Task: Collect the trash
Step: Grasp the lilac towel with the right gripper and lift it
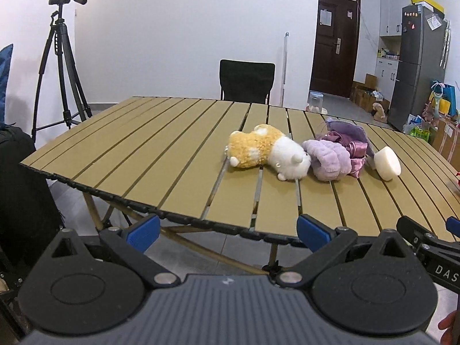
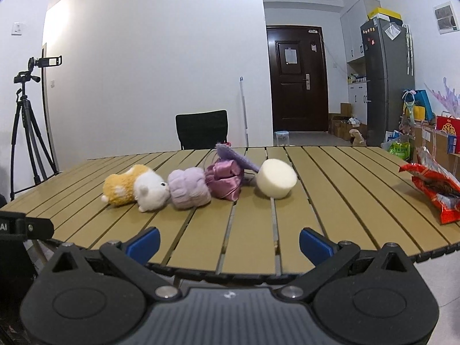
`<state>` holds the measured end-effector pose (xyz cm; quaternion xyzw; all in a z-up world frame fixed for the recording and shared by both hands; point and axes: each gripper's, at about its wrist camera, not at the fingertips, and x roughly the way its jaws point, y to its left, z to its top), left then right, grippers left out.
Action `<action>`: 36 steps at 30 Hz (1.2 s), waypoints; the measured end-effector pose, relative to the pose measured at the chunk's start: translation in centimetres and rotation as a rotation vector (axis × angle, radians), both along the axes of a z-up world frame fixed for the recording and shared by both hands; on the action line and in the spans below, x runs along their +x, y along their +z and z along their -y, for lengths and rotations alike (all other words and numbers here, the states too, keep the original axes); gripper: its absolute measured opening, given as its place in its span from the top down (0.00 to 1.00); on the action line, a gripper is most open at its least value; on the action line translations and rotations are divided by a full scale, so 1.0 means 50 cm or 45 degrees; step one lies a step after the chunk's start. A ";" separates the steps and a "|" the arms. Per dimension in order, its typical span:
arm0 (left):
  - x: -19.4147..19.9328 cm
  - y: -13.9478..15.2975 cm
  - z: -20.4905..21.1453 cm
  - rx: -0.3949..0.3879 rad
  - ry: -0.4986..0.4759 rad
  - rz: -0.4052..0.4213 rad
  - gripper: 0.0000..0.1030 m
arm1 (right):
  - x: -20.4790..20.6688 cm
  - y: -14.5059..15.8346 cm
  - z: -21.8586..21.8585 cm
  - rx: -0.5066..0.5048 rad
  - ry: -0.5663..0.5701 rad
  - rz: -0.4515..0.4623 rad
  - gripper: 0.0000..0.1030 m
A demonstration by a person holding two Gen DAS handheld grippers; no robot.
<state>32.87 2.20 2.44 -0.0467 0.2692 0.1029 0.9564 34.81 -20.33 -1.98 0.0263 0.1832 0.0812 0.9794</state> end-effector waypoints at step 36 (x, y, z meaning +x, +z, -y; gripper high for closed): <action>0.230 0.013 -0.098 -0.097 0.108 -0.044 0.00 | 0.269 0.005 -0.123 -0.044 0.091 0.001 0.10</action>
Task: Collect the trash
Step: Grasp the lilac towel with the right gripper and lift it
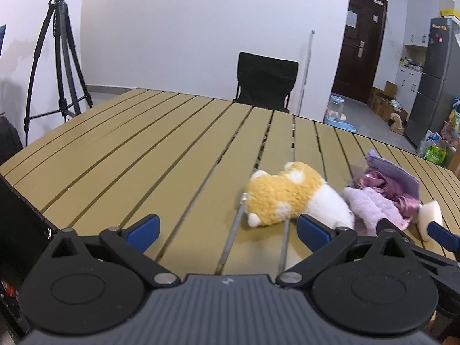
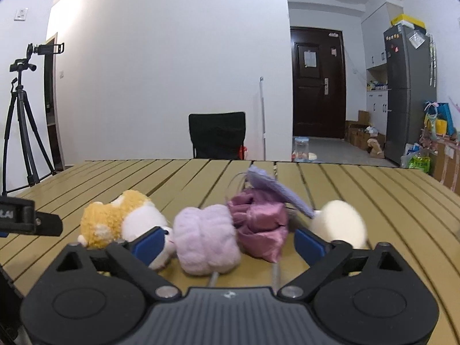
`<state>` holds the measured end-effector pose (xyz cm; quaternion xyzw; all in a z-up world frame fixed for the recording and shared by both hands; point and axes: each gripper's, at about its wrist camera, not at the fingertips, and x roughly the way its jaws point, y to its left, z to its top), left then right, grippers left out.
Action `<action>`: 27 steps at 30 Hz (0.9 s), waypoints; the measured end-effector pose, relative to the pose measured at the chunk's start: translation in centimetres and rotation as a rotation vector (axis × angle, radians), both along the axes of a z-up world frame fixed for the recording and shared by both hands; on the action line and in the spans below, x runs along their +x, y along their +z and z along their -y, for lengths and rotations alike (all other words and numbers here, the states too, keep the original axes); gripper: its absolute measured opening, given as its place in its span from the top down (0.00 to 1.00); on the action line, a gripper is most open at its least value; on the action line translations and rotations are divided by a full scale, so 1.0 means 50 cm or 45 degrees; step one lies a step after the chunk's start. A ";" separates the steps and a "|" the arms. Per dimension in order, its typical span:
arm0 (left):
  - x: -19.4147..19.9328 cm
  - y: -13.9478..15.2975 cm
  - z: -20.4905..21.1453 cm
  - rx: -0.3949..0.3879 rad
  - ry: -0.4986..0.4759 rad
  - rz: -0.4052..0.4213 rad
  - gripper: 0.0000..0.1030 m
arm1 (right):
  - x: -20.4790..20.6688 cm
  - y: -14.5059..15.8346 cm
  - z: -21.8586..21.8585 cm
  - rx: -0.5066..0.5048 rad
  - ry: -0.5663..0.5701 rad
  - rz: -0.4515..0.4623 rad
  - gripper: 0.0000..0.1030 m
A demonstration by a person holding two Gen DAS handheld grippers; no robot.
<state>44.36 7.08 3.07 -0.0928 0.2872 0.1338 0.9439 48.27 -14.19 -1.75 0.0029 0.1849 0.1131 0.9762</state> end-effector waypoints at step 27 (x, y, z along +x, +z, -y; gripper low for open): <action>-0.005 -0.007 -0.026 -0.019 0.026 -0.016 0.00 | 0.017 -0.007 -0.011 0.090 -0.042 -0.036 0.72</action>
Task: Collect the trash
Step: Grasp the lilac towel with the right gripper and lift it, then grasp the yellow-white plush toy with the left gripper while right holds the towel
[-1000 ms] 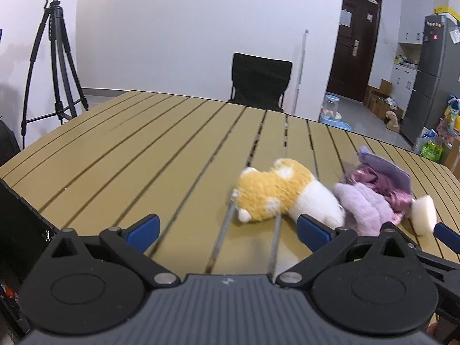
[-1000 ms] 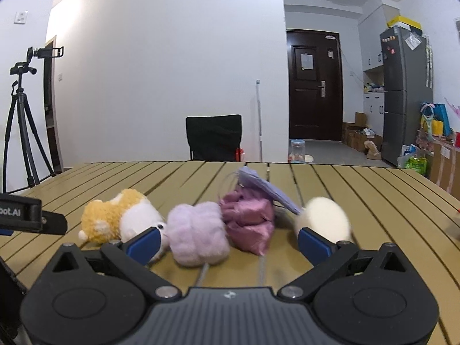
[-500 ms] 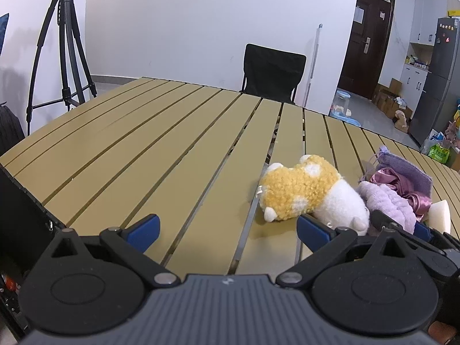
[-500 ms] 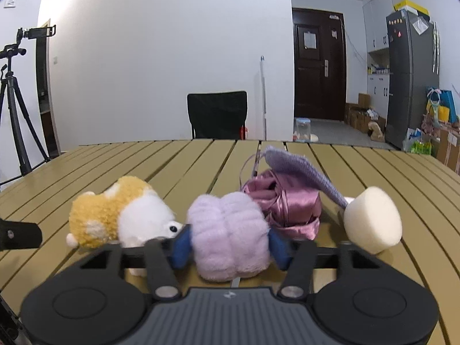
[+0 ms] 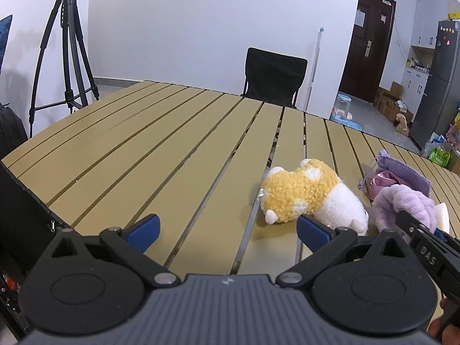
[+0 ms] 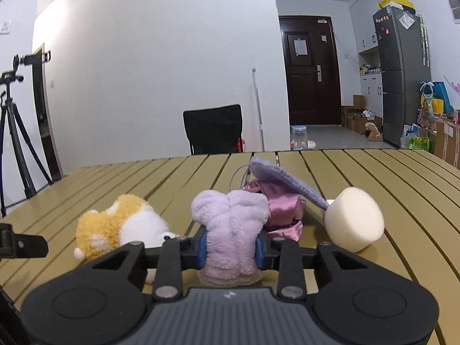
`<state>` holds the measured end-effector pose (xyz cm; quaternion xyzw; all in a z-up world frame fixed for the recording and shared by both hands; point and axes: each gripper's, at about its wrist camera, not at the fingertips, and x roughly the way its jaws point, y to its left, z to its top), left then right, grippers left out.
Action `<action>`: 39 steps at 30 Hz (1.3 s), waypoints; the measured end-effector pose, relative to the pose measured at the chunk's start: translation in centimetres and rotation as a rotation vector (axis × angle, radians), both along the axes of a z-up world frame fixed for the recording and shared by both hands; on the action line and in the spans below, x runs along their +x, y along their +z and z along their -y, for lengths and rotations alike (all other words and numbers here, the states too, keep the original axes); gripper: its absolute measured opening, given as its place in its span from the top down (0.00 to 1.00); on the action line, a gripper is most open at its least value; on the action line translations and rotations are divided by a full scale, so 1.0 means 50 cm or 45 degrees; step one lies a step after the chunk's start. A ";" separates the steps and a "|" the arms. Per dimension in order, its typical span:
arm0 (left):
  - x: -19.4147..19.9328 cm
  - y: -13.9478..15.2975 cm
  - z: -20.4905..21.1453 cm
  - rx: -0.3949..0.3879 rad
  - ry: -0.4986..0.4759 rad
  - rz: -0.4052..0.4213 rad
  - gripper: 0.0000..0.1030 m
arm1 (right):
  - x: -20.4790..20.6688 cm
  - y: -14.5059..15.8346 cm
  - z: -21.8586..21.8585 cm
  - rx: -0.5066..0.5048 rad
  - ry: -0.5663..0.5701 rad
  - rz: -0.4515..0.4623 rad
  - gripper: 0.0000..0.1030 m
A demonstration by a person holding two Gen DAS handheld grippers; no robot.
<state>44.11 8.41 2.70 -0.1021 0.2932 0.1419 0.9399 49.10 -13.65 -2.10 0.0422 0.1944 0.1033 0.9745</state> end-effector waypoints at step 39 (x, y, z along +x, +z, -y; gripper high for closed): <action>0.063 0.013 0.129 -0.059 -0.052 0.058 0.00 | -0.083 0.050 0.272 -0.012 -0.315 0.142 0.76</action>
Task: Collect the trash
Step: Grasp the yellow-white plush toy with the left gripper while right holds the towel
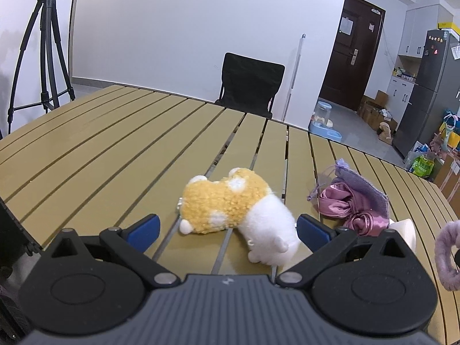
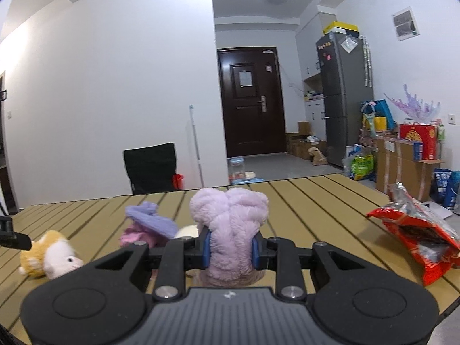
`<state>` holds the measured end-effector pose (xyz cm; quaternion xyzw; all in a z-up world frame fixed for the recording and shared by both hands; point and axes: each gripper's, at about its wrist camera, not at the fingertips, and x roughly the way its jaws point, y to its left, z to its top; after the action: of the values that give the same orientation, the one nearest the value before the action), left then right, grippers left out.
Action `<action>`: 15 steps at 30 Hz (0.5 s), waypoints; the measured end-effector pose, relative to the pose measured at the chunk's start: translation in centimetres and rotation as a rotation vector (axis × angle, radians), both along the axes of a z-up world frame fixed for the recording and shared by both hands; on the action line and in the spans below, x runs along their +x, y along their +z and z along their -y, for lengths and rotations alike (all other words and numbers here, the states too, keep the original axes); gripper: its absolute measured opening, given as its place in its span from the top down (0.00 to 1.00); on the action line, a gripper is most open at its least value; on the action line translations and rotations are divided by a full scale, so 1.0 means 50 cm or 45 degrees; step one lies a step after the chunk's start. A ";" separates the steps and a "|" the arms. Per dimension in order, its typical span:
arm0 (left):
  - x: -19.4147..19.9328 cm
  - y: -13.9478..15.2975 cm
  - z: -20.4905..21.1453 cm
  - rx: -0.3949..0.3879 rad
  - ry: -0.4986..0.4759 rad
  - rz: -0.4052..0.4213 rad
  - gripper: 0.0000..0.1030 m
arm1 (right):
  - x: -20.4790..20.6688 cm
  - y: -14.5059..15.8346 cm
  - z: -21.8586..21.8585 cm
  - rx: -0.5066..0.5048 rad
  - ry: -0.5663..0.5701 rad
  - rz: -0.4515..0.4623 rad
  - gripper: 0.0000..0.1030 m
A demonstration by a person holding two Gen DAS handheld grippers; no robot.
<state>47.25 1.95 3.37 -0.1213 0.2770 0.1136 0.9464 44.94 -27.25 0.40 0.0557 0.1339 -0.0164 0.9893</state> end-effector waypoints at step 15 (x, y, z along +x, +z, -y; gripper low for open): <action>0.071 -0.021 0.043 -0.011 0.002 -0.028 0.00 | 0.036 -0.030 0.028 0.051 -0.018 -0.029 0.76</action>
<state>50.81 -0.19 2.31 -0.1244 0.2876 0.1144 0.9427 46.72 -28.65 -1.08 0.0762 0.1451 -0.0212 0.9862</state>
